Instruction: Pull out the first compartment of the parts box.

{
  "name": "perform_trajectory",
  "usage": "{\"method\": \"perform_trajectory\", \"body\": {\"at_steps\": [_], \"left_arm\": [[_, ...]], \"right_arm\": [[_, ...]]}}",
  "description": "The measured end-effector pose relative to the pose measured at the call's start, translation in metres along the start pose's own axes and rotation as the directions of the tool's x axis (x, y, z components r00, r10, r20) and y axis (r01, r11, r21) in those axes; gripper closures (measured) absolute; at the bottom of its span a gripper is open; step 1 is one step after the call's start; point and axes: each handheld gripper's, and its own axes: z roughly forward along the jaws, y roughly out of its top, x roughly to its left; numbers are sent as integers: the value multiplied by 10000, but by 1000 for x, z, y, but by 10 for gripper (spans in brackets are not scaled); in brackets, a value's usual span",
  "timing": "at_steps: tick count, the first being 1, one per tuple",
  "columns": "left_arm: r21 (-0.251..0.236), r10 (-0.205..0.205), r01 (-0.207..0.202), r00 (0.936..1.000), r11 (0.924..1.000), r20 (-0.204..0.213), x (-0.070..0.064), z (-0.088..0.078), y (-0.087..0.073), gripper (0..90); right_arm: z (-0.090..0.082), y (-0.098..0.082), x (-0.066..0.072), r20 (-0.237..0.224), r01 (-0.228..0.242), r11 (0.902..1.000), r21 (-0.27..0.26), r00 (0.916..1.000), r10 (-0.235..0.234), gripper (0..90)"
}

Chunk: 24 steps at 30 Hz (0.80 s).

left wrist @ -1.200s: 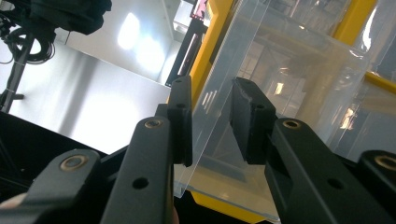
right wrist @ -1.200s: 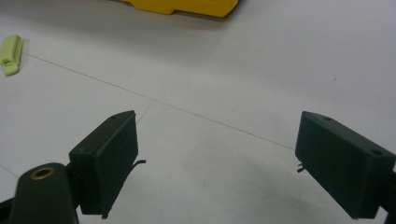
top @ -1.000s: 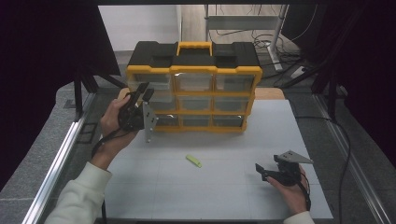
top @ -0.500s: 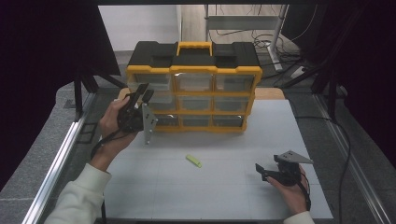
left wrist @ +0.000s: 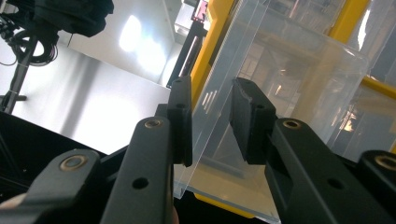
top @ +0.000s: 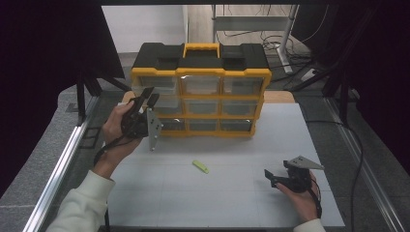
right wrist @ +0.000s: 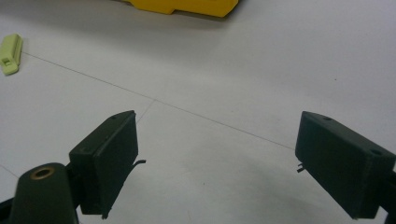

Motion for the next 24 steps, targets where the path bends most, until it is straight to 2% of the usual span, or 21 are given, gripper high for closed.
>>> {"method": "perform_trajectory", "body": {"at_steps": [24], "left_arm": [[-162, -35, 35, 10000, 9999, -8, -1, -9, 0, 696]], "right_arm": [[0, 0, 0, 62, -12, 10000, -7, 10000, 12, 134]]}}
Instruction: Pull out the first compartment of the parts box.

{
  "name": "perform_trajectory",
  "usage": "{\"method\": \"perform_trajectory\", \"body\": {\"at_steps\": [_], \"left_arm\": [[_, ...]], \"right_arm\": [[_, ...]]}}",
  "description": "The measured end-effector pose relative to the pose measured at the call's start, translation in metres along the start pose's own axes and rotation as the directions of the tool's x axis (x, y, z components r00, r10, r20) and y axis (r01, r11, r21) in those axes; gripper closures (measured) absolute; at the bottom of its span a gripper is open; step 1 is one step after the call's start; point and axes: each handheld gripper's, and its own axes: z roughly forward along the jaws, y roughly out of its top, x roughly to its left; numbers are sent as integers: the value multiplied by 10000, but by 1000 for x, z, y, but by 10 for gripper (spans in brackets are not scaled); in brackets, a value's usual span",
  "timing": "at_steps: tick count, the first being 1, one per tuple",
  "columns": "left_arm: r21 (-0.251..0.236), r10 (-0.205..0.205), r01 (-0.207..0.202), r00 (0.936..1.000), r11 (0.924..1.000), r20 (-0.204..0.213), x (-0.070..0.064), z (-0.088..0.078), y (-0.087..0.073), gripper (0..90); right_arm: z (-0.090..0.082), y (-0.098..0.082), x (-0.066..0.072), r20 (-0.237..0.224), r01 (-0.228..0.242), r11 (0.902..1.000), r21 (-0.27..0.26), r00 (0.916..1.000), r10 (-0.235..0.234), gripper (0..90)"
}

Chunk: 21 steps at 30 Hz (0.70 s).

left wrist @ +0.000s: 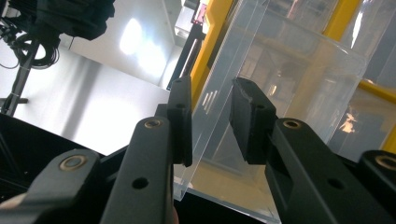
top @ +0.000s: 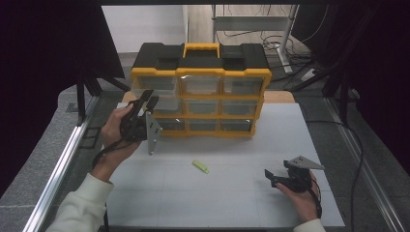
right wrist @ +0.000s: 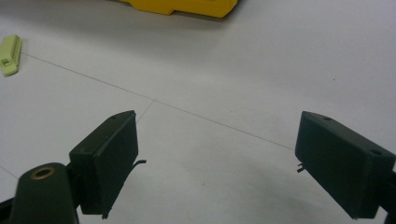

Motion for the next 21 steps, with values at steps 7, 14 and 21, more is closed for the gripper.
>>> {"method": "perform_trajectory", "body": {"at_steps": [7, 14, 21], "left_arm": [[-15, 34, -34, 10000, 10000, 29, 0, -3, 0, 696], [-60, 52, -52, 10000, 10000, 17, -1, -5, 0, 696], [-60, 29, -29, 10000, 10000, 14, 0, -6, 0, 695]], "right_arm": [[0, 0, 0, -44, 4, 10000, 5, 10000, -4, 134], [0, 0, 0, -40, 11, 10000, 9, 10000, -11, 134], [0, 0, 0, -37, 5, 10000, -6, 10000, -5, 135]]}}
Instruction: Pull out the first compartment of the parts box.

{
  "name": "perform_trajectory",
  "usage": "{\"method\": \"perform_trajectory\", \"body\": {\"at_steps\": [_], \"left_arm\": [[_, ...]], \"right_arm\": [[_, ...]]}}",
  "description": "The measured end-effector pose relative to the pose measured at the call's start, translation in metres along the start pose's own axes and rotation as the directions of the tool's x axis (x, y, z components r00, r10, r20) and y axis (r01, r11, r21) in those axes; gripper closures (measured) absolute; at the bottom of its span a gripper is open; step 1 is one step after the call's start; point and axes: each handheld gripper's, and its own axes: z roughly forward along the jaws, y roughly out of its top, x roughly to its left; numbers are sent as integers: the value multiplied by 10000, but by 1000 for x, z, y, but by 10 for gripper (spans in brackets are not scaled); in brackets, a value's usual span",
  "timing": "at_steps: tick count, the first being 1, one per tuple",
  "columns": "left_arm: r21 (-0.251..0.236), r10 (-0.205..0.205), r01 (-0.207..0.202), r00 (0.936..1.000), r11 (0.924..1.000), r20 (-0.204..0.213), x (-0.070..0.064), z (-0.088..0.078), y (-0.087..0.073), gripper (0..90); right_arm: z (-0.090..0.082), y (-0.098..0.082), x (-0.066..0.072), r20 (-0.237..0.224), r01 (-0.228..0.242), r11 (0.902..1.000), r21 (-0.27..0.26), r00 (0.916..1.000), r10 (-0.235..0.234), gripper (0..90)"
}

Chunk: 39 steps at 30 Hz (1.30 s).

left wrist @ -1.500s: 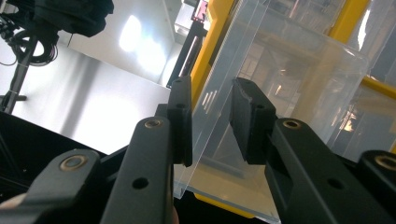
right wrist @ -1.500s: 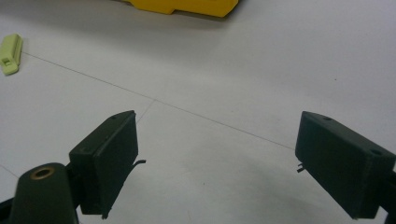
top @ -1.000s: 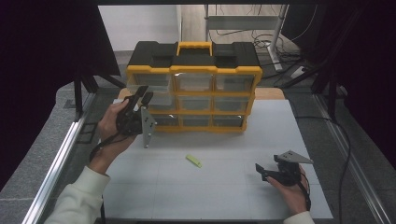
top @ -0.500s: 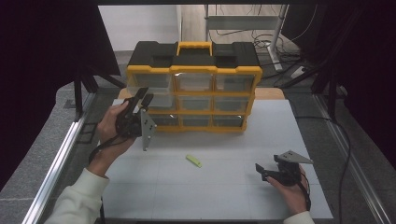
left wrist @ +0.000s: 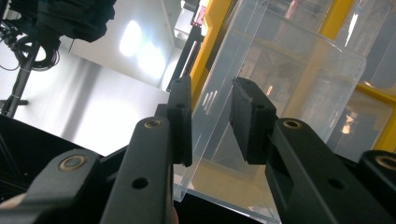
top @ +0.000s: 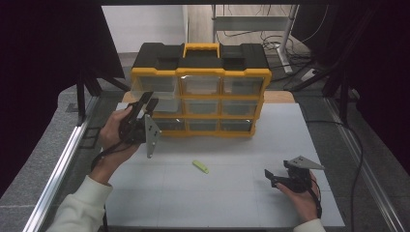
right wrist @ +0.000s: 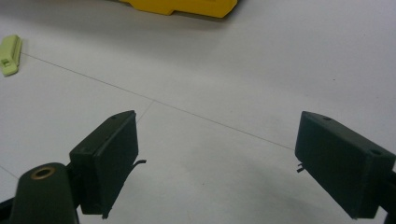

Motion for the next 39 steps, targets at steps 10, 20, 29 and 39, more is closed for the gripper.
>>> {"method": "perform_trajectory", "body": {"at_steps": [10, 20, 29, 39], "left_arm": [[-28, -17, 17, 10000, 10000, -21, 0, -3, 0, 695], [-53, -2, 2, 10000, 10000, -44, -1, -6, 0, 696], [-113, 26, -26, 10000, 9999, -41, 0, -10, 1, 696], [-133, 82, -83, 10000, 9999, -45, -2, -13, 1, 695]], "right_arm": [[0, 0, 0, 11, -7, 10000, -7, 10000, 7, 135], [0, 0, 0, 69, -12, 10000, -36, 10000, 12, 135], [0, 0, 0, 69, -41, 10000, -27, 10000, 41, 135], [1, 0, 0, 49, -13, 10000, 7, 10000, 13, 135]]}}
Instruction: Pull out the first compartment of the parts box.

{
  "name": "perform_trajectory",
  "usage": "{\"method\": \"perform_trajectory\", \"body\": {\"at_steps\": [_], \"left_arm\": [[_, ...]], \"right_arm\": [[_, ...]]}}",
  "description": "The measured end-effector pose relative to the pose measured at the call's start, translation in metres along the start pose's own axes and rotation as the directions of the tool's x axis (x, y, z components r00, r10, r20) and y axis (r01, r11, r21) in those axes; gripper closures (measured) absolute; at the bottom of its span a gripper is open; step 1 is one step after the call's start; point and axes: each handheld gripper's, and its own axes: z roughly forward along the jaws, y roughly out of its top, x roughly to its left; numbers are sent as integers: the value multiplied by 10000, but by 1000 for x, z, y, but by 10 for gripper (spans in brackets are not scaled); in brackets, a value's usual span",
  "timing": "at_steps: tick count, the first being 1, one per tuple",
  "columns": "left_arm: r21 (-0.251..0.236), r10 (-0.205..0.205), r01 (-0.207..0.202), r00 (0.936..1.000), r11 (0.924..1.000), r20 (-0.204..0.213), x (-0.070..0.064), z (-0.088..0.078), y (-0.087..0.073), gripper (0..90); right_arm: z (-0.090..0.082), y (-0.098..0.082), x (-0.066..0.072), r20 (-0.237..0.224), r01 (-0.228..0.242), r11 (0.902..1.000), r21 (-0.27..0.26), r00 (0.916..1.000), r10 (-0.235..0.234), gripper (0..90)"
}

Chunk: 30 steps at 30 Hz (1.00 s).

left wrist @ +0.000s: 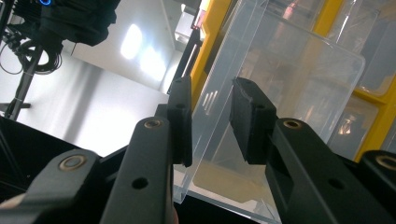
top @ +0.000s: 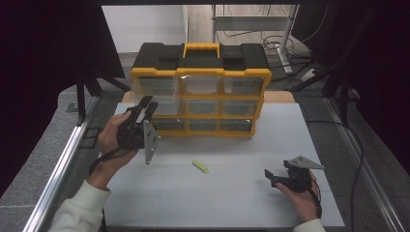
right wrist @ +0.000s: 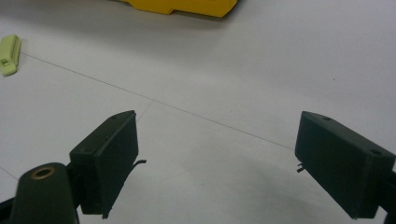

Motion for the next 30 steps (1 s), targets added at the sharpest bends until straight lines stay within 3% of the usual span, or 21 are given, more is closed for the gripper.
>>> {"method": "perform_trajectory", "body": {"at_steps": [30], "left_arm": [[-71, -27, 27, 10000, 10000, 1, -1, -10, 1, 693]], "right_arm": [[1, 0, 0, -28, 43, 10000, 9, 10000, -43, 135]]}}
